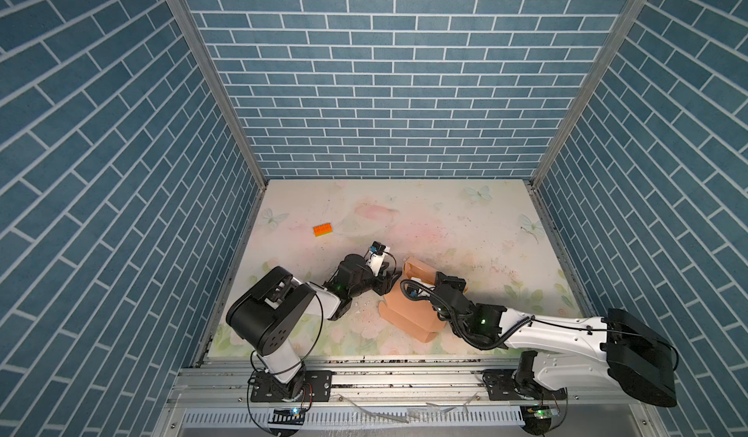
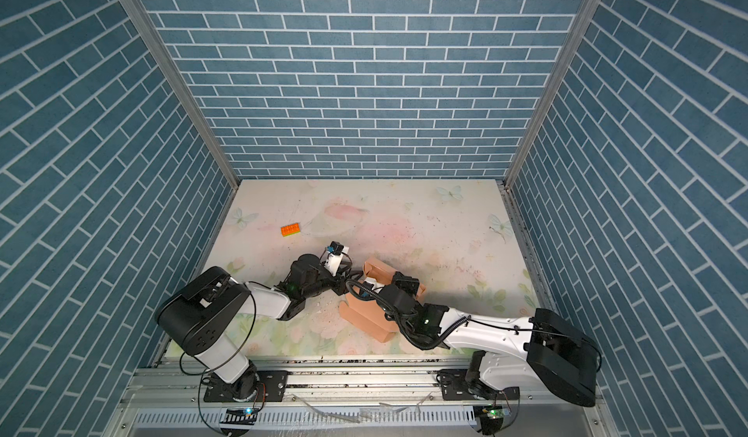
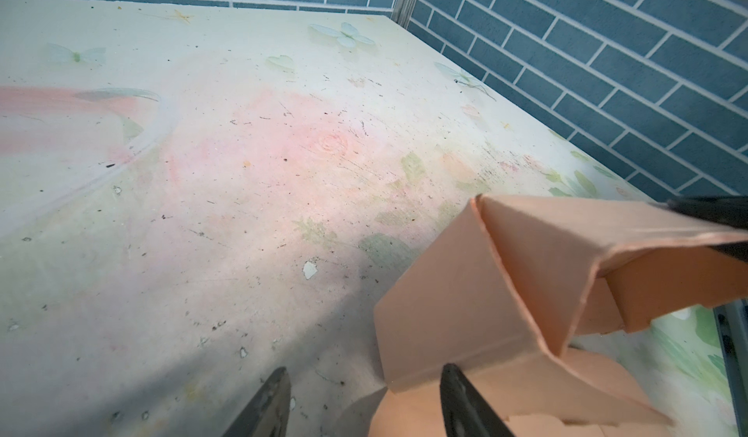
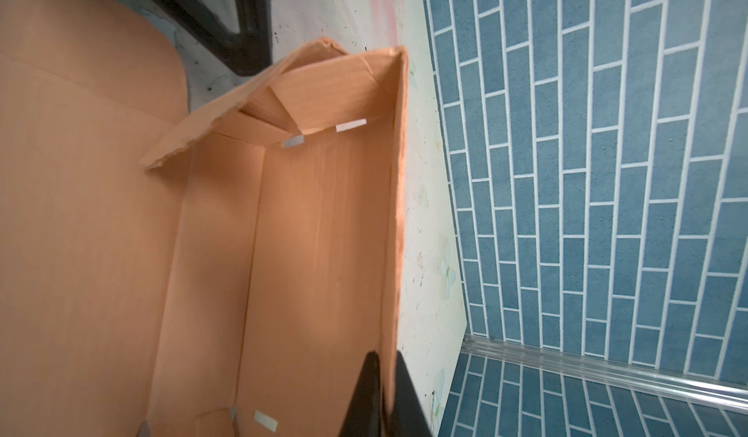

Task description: Fold the paper box

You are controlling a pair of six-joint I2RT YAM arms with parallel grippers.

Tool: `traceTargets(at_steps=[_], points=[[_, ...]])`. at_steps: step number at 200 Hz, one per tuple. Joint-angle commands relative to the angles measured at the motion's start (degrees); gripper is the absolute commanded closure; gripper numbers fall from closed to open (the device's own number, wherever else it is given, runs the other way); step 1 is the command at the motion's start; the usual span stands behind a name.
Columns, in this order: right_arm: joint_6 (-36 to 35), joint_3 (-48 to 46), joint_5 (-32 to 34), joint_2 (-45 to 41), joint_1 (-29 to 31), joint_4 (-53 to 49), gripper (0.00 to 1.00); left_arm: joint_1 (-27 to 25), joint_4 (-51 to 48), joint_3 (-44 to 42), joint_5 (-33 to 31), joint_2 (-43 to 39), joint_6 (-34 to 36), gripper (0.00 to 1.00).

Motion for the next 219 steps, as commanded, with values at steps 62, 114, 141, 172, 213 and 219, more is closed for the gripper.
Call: traceTargets(at_steps=[62, 114, 141, 172, 213, 219], points=[[3.74, -1.03, 3.04, 0.83, 1.55, -1.15, 0.91, -1.06, 2.04, -2.08, 1.62, -0.94, -0.75, 0.37], [1.88, -2.37, 4.69, 0.85, 2.23, 1.85, 0.90, -1.34, 0.60, -1.26, 1.59, -0.57, 0.29, 0.36], [1.68, -2.02, 4.83, 0.78, 2.16, 1.88, 0.90, -1.56, -0.21, 0.38, 1.73, -0.32, 0.98, 0.36], [1.54, -1.92, 4.96, 0.76, 2.30, 1.75, 0.90, -1.83, -1.07, 1.72, 1.70, -0.32, 1.77, 0.36], [1.75, -1.87, 4.94, 0.85, 2.30, 2.03, 0.90, -3.02, -1.24, 3.84, 1.81, 1.10, 2.15, 0.36], [1.82, -1.83, 5.00, 0.72, 2.31, 2.03, 0.90, -3.24, -1.11, 3.91, 1.75, 1.16, 2.24, 0.35]])
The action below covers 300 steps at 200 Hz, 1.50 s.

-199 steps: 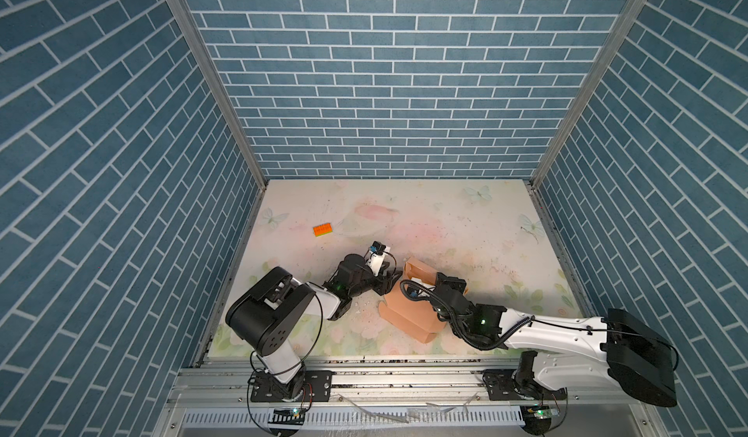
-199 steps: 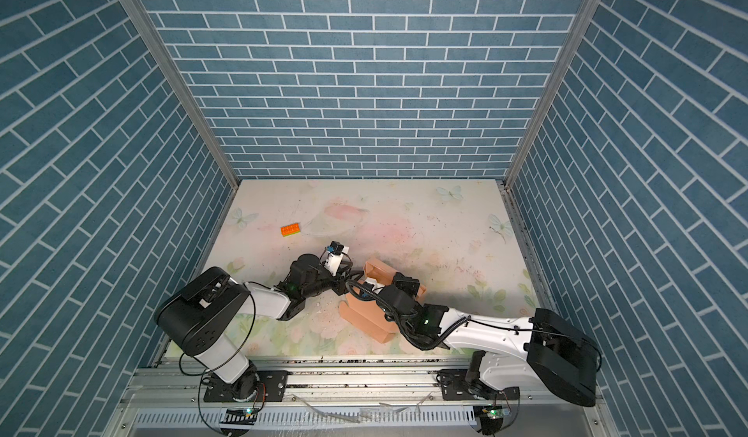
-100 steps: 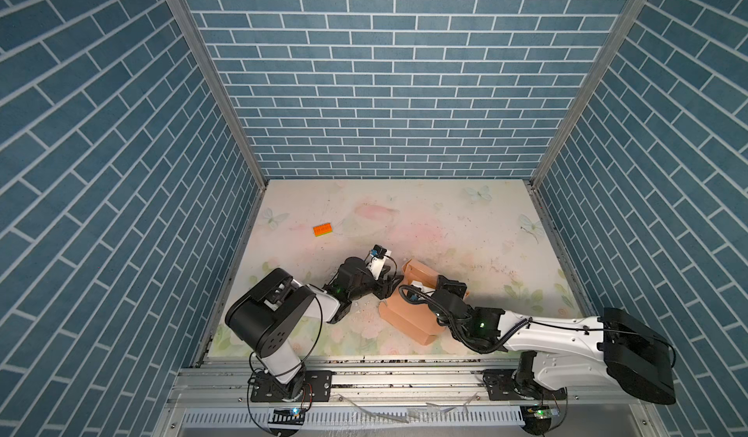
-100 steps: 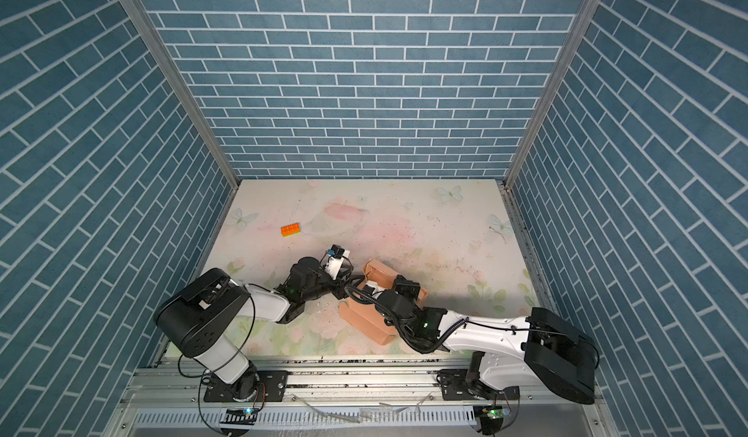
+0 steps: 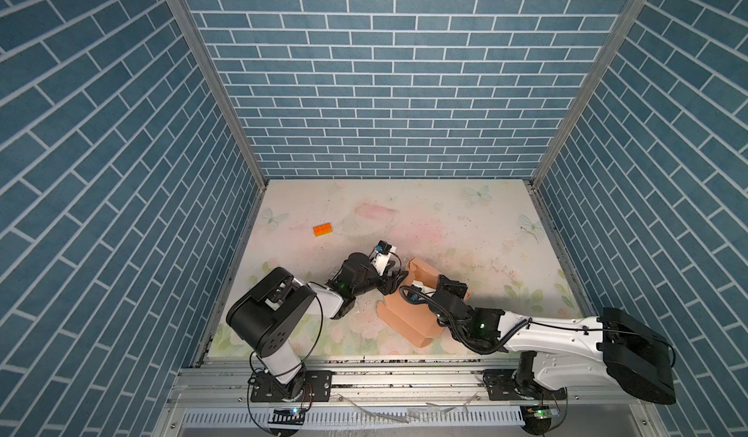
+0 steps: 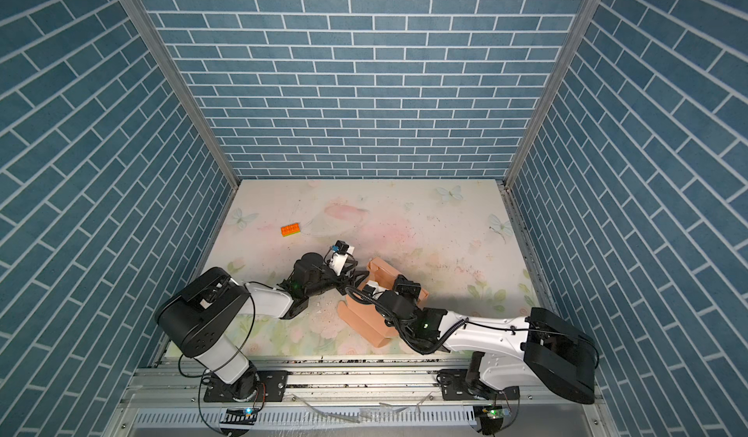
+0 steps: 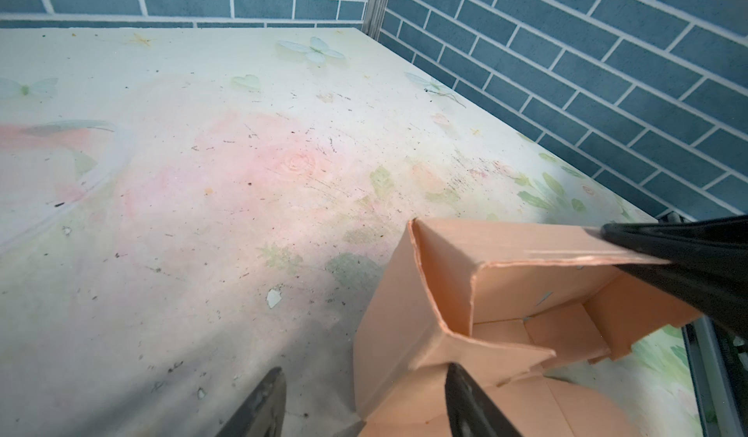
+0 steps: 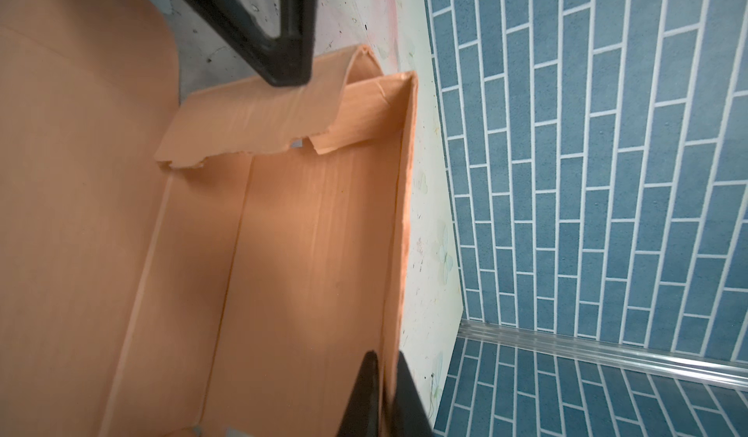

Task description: Fold the paper box

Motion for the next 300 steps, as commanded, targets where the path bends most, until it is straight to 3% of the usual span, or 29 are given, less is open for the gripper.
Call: traceTargets(at_steps=[1, 89, 187, 300], points=[[0.19, -0.02, 1.31, 0.04, 0.53, 1.16, 0.90, -0.93, -0.43, 1.47, 0.70, 1.19, 1.12, 0.35], [1.38, 0.16, 0.47, -0.69, 0.55, 0.50, 0.89, -1.63, -1.43, 1.89, 1.59, 1.43, 2.13, 0.30], [1.85, 1.20, -0.75, 0.32, 0.55, 0.89, 0.89, -2.29, -1.92, 8.12, 1.97, 6.52, 2.25, 0.31], [2.15, 0.86, -0.84, 0.63, 0.68, 1.53, 0.89, -2.34, -0.79, 10.29, -1.44, 7.34, -0.85, 0.66]])
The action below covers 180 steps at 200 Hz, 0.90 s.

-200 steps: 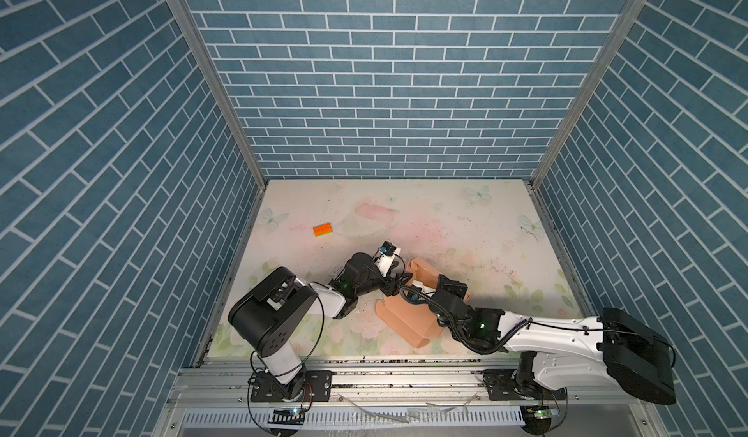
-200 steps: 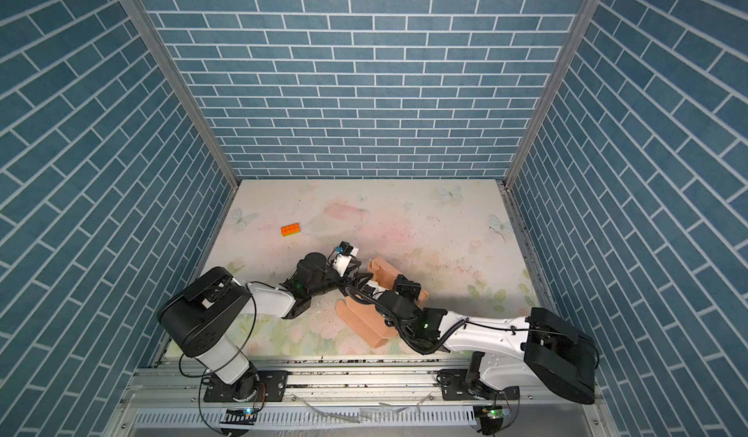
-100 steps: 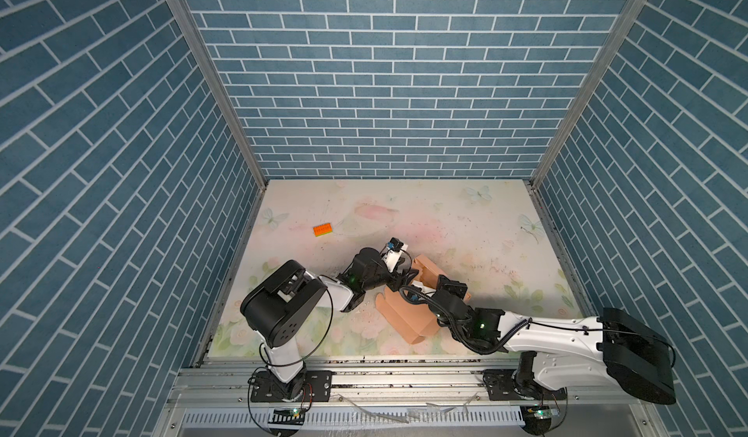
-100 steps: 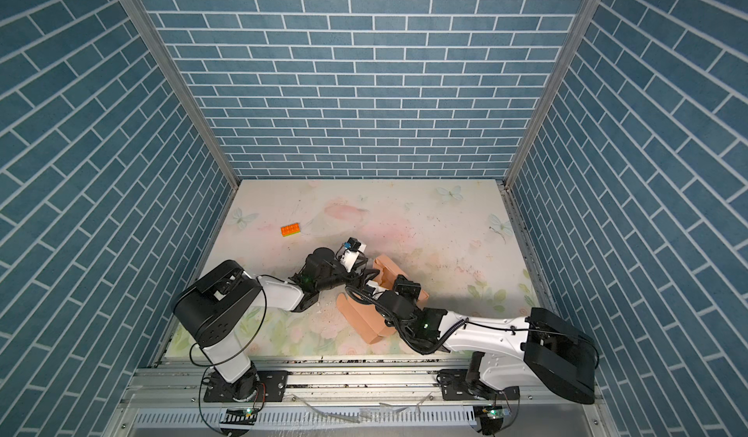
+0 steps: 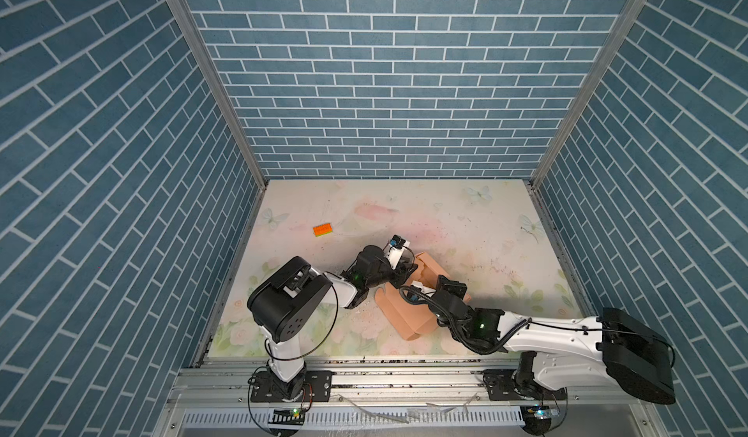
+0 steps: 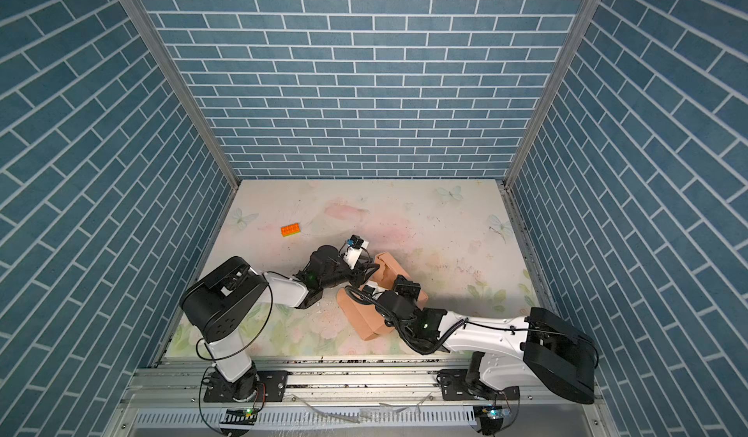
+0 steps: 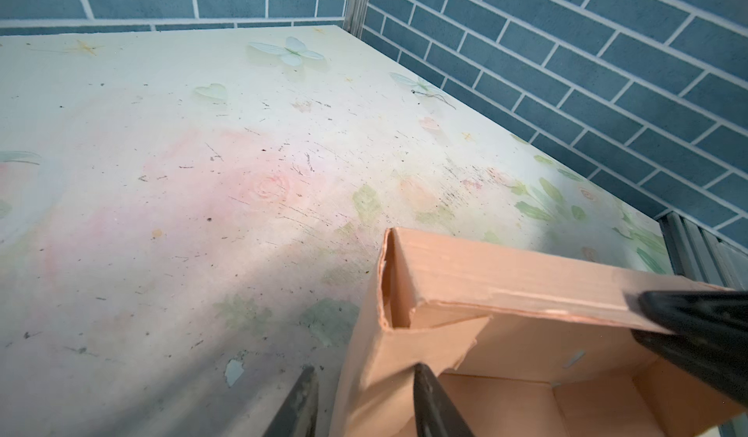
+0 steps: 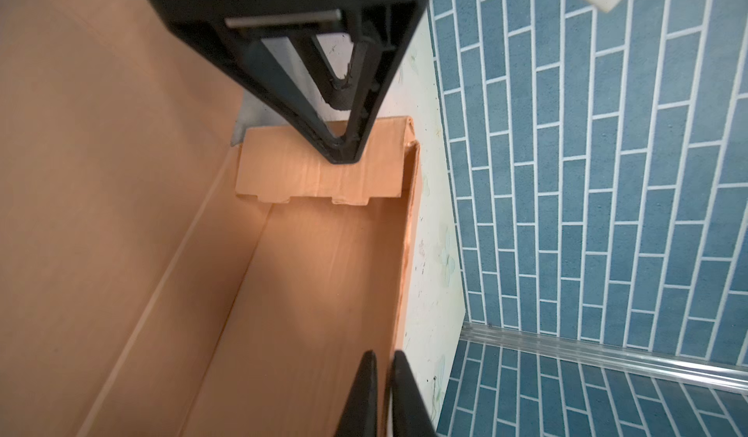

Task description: Fold the paper box

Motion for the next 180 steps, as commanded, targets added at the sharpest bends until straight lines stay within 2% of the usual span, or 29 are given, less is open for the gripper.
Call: traceTargets(at_steps=[1, 46, 53, 67, 99, 138, 180], points=[[2.02, 0.86, -0.32, 0.46, 0.65, 1.15, 0.89, -0.11, 0.84, 1.34, -1.14, -0.30, -0.87, 0.66], [2.05, 0.71, -0.24, 0.16, 0.49, 1.81, 0.89, -0.15, 2.16, 2.03, -0.18, 0.27, -2.70, 0.71], [2.09, 0.62, -0.23, 0.10, 0.51, 1.88, 0.89, -0.15, 2.46, 1.99, 0.29, 0.27, -2.79, 0.67], [2.05, 0.59, -0.23, -0.06, 0.52, 1.98, 0.89, -0.15, 2.86, 1.88, 1.58, 0.35, -2.75, 0.53], [2.07, 0.51, -0.41, -0.90, 0.44, 2.23, 0.89, -0.15, 3.12, 1.64, 4.16, 0.59, -2.26, 0.46], [2.18, 0.78, -0.67, -0.51, 0.44, 2.50, 0.89, -0.15, 1.29, 3.61, 5.40, 2.05, -1.40, 0.46], [2.20, 1.45, -1.19, -0.34, 0.44, 2.74, 0.89, -0.07, -0.30, 6.56, 5.84, 3.82, -0.26, 0.55]])
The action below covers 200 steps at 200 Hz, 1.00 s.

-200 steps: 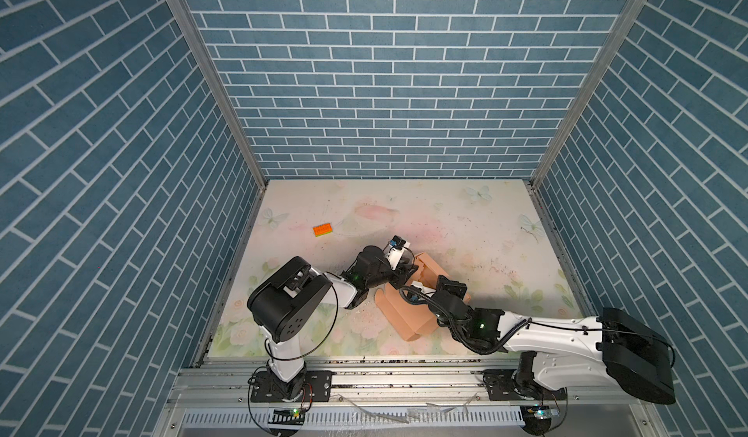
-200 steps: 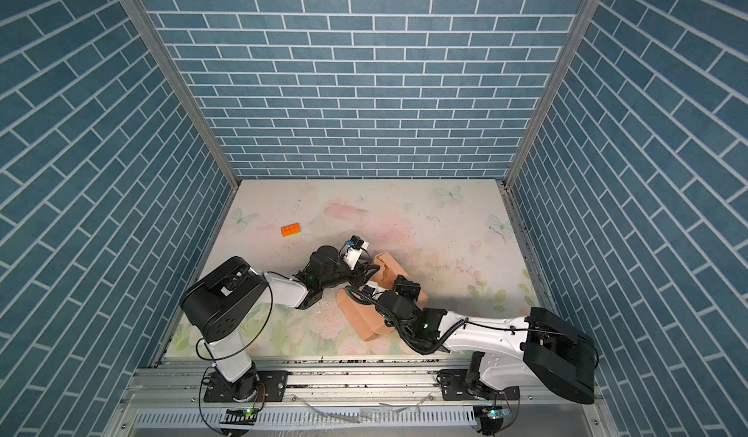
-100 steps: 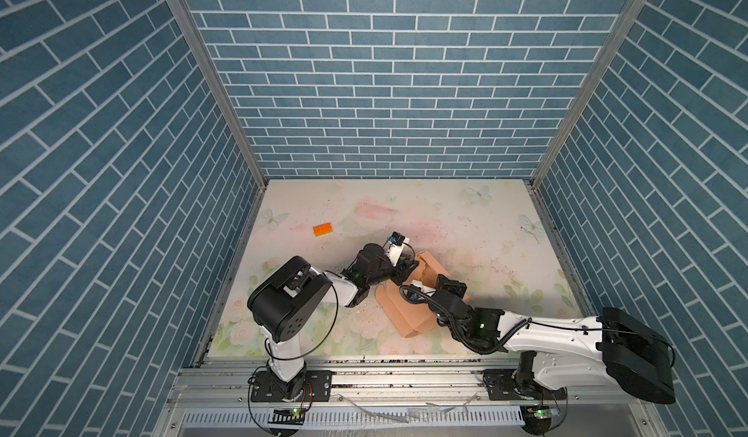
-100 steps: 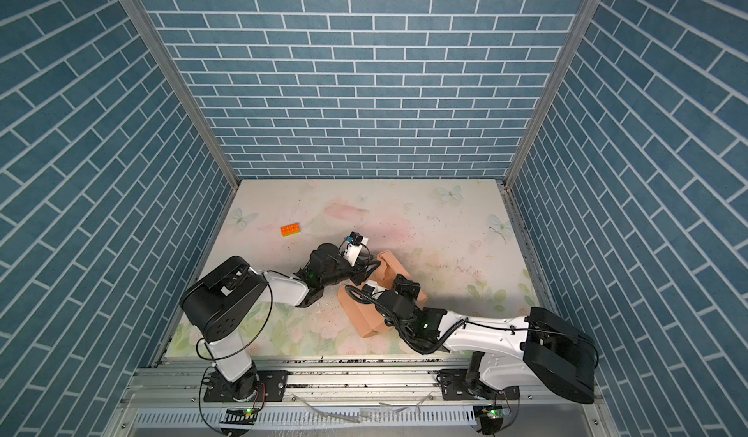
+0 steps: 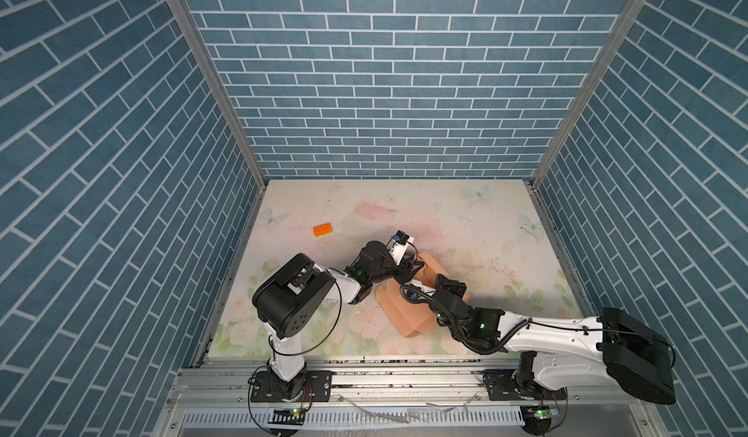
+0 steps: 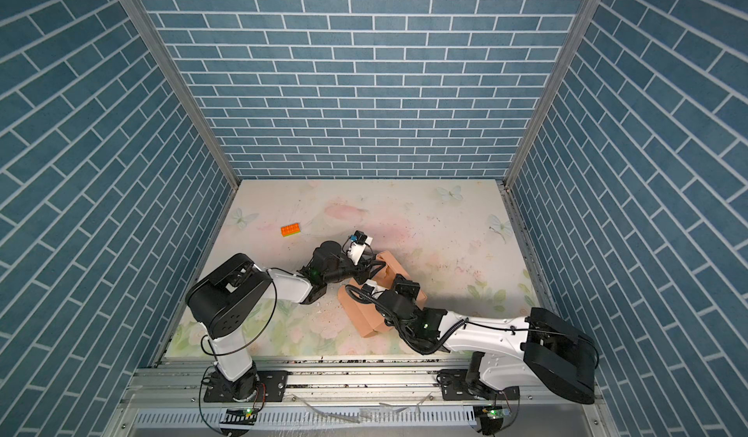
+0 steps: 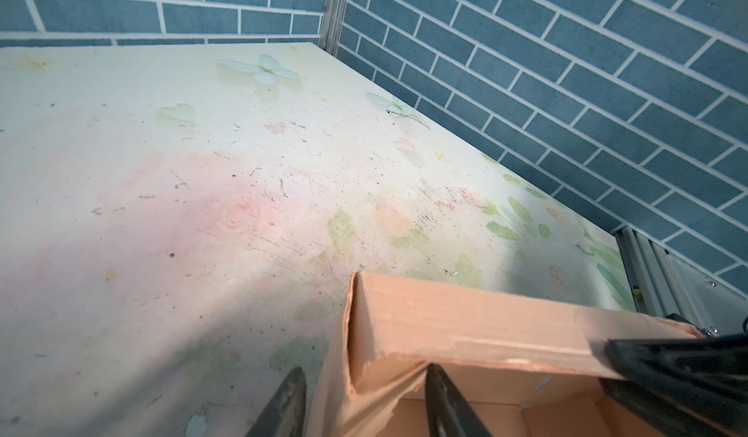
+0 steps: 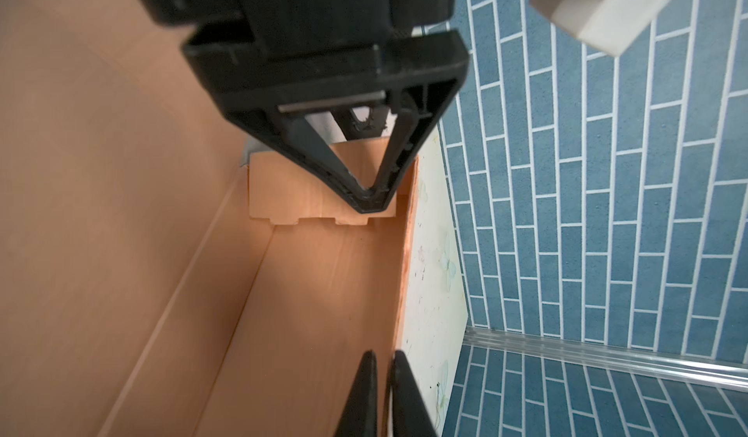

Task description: Fold the paper box

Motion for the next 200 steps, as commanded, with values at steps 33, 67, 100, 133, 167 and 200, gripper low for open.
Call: traceTargets(at_steps=[33, 67, 100, 133, 167, 200], points=[[1.88, 1.74, -0.74, -0.26, 0.44, 1.07, 0.89, -0.06, -1.93, 3.63, 1.30, 2.01, 1.58, 0.63], [1.93, 1.49, -1.05, -1.22, 0.44, 1.49, 0.89, 0.02, -2.34, 3.81, 1.23, 2.14, 1.72, 0.70], [1.96, 1.00, -0.66, -2.20, 0.44, 1.97, 0.88, -0.03, -3.52, 2.63, 0.95, 0.69, 2.58, 0.66], [2.85, 0.58, -1.18, -3.69, 0.06, 2.62, 0.89, -0.03, -3.81, 1.17, 0.73, -0.24, 3.02, 0.51], [3.29, 0.67, -1.36, -3.63, -0.03, 2.79, 0.89, 0.00, -3.21, 0.10, 0.59, -0.59, 2.98, 0.47], [3.40, 0.95, -1.51, -3.15, 0.04, 2.76, 0.89, -0.03, -2.81, 0.04, 0.43, -0.08, 3.00, 0.49]])
